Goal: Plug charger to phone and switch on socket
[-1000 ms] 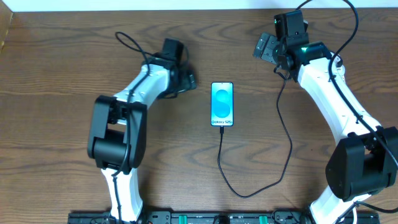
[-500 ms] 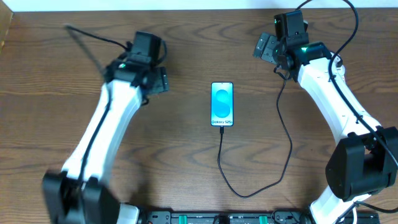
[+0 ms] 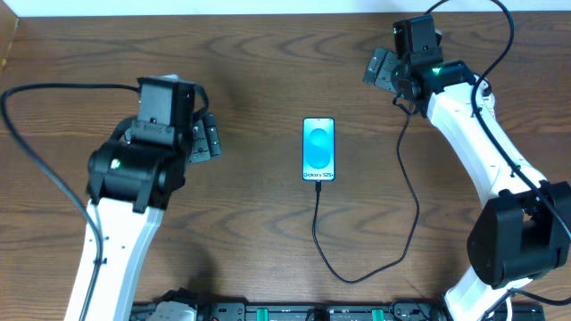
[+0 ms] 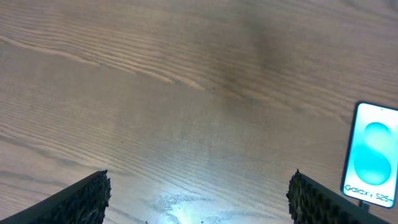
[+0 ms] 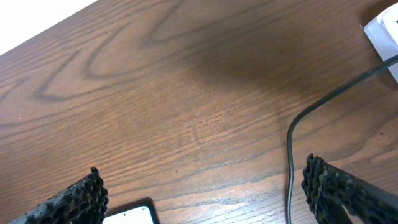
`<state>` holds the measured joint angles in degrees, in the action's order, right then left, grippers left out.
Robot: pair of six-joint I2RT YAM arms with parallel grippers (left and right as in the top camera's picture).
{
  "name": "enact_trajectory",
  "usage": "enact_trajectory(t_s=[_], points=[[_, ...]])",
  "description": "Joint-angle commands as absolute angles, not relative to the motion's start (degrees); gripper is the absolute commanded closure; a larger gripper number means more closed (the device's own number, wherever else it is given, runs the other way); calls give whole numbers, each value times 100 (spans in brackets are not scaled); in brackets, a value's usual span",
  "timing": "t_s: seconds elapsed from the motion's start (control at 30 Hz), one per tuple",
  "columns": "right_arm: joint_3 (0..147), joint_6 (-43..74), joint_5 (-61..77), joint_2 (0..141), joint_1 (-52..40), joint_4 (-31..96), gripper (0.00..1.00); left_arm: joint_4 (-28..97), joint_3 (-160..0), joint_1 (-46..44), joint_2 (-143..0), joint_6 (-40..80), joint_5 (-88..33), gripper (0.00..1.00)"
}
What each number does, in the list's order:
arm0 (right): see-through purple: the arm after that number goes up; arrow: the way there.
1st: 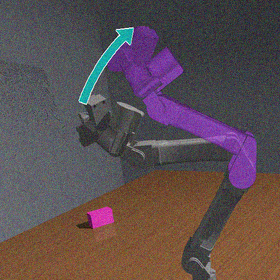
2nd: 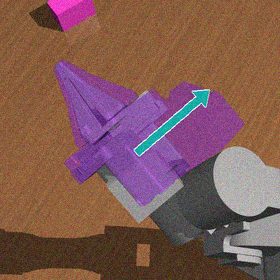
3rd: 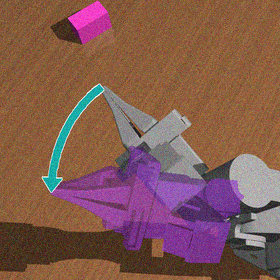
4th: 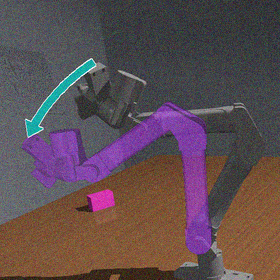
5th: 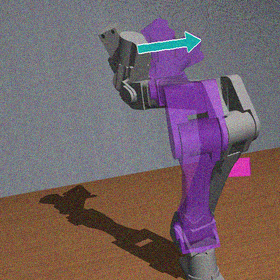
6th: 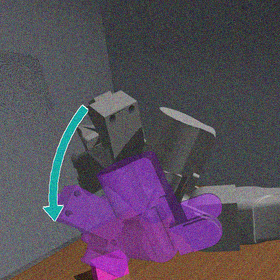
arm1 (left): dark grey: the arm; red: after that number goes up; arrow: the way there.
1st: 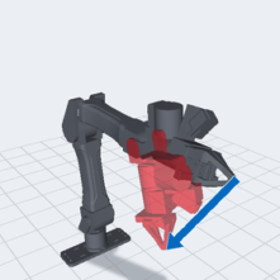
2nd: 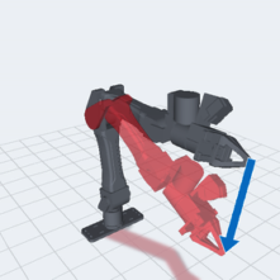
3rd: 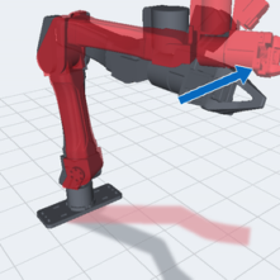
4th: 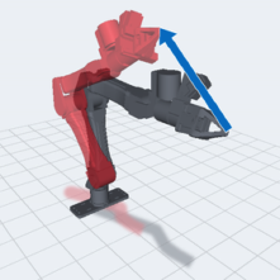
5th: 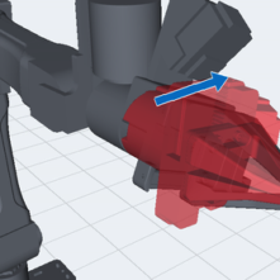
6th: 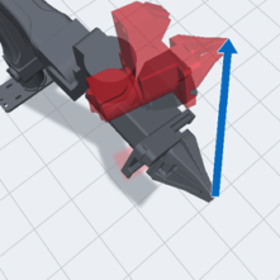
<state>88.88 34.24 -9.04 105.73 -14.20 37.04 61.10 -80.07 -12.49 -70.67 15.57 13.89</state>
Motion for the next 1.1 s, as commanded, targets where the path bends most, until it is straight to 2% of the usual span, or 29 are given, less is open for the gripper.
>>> enact_trajectory(t_s=[0.0,0.17,0.3,0.57,0.73,0.83,1.07], points=[[8923,3378,-1013,10525,-1431,3710,1,6125,-8038,-1256,-6984,1485,1439,9],[8923,3297,-1002,10525,-1428,3728,1,6125,-8038,-1256,-7008,1485,1439,9],[9041,2449,-711,10519,-1428,3704,1,6125,-8038,-1256,-7008,1485,1439,9],[10645,1905,-395,10519,-1046,5341,1,6125,-8038,-1256,-7008,1485,1439,9],[11854,1479,-215,10519,-340,6497,1,6125,-8038,-1256,-7008,1485,1439,9],[12156,840,377,10519,239,6600,1,6125,-8038,-1256,-7008,1485,1439,9],[12175,410,1396,10678,1728,6692,1,6125,-8038,-1256,-7008,1485,1439,8]])
